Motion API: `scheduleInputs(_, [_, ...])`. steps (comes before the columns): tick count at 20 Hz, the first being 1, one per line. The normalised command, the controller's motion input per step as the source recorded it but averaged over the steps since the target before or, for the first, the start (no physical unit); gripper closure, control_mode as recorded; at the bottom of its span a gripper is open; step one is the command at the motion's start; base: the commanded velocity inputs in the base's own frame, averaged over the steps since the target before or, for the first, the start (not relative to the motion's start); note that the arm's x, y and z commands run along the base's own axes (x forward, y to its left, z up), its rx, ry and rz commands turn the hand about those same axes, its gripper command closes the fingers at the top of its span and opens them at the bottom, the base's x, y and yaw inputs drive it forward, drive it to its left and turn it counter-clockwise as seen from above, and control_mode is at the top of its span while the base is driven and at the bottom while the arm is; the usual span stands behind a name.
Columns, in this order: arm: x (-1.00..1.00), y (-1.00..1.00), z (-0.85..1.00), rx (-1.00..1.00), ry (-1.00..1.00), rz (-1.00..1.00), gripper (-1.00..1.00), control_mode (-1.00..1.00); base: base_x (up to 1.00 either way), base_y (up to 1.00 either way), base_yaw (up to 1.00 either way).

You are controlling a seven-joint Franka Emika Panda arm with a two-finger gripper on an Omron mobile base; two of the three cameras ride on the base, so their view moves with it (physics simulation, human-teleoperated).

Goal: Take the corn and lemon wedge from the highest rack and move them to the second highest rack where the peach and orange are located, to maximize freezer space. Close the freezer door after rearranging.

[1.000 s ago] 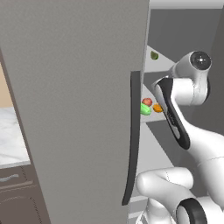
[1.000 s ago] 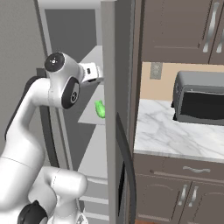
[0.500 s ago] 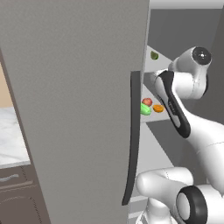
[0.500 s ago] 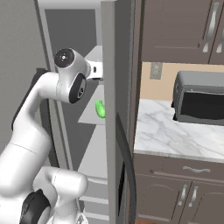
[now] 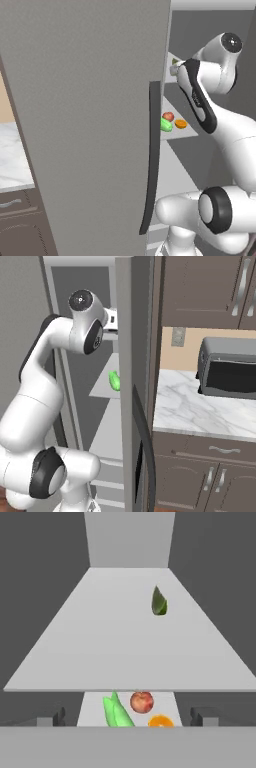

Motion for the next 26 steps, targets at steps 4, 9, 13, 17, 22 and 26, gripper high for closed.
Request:
scheduleInputs(4, [0.21, 0.00, -0.08, 0.00, 0.00, -0.04, -1.00, -1.00, 0.00, 0.00, 0.00])
scheduleInputs(9, [0.26, -0.12, -0.08, 0.00, 0.00, -0.08, -1.00, -1.00, 0.00, 0.00, 0.00])
scheduleInputs(13, [0.36, -0.14, 0.00, 0.00, 0.06, -0.06, -1.00, -1.00, 0.00, 0.00, 0.00])
scheduleInputs(17, [0.38, -0.02, 0.00, 0.00, 0.03, -0.01, -1.00, -1.00, 0.00, 0.00, 0.00])
scheduleInputs(22, [0.46, 0.00, 0.00, 0.00, 0.08, 0.00, -1.00, -1.00, 0.00, 0.00, 0.00])
scheduleInputs(26, [0.38, -0.05, 0.00, 0.00, 0.10, 0.01, -1.00, -1.00, 0.00, 0.00, 0.00])
